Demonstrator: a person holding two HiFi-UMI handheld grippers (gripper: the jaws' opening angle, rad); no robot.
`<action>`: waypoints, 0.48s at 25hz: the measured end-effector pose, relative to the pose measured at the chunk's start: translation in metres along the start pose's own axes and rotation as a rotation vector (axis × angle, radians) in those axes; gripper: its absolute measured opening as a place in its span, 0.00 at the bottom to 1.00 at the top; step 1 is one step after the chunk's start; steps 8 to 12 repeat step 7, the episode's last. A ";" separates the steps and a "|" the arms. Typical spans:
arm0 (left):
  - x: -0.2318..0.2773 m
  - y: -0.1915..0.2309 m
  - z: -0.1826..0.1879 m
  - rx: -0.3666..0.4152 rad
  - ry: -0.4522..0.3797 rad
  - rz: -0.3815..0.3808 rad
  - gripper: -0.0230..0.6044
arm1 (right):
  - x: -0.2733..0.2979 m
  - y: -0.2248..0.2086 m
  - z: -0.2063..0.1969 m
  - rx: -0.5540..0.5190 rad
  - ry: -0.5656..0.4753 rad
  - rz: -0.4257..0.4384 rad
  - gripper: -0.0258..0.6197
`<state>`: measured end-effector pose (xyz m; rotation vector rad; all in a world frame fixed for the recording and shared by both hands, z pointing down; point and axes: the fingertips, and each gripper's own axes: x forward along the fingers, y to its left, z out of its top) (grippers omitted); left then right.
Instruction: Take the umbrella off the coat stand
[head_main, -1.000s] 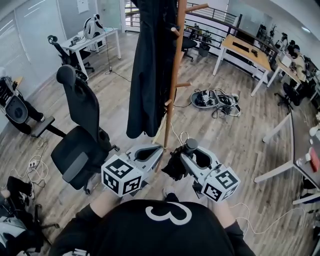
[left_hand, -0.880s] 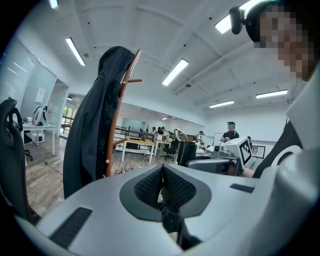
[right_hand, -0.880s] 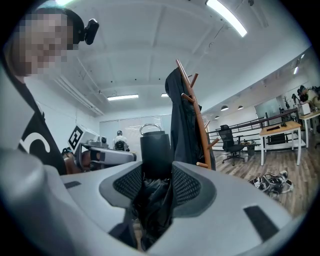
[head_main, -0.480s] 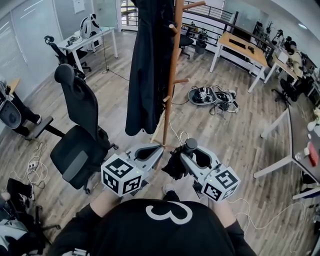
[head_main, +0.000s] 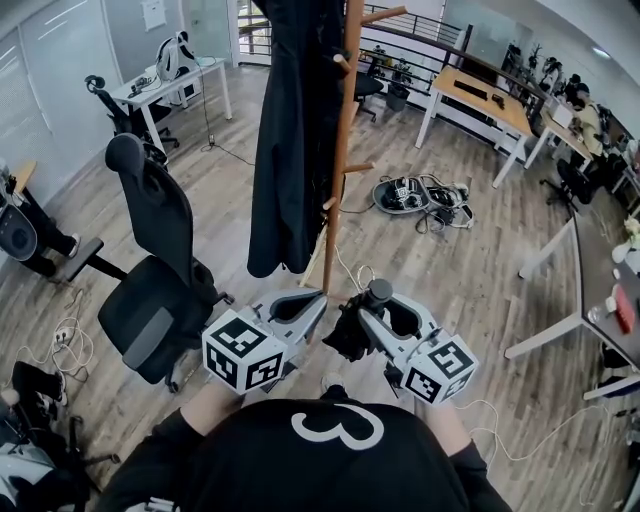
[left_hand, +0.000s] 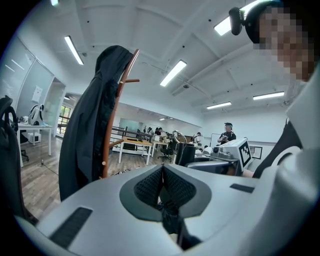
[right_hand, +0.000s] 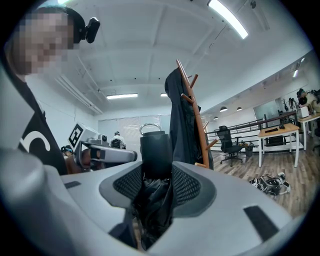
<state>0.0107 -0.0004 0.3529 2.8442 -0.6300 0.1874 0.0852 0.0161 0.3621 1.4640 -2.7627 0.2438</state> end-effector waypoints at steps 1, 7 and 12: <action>0.001 0.000 0.001 0.000 -0.002 0.000 0.06 | 0.000 -0.001 0.000 0.000 0.000 0.000 0.34; 0.006 0.001 0.002 0.003 -0.003 0.002 0.06 | 0.000 -0.007 0.002 -0.002 -0.008 0.000 0.34; 0.006 0.001 0.002 0.003 -0.003 0.002 0.06 | 0.000 -0.007 0.002 -0.002 -0.008 0.000 0.34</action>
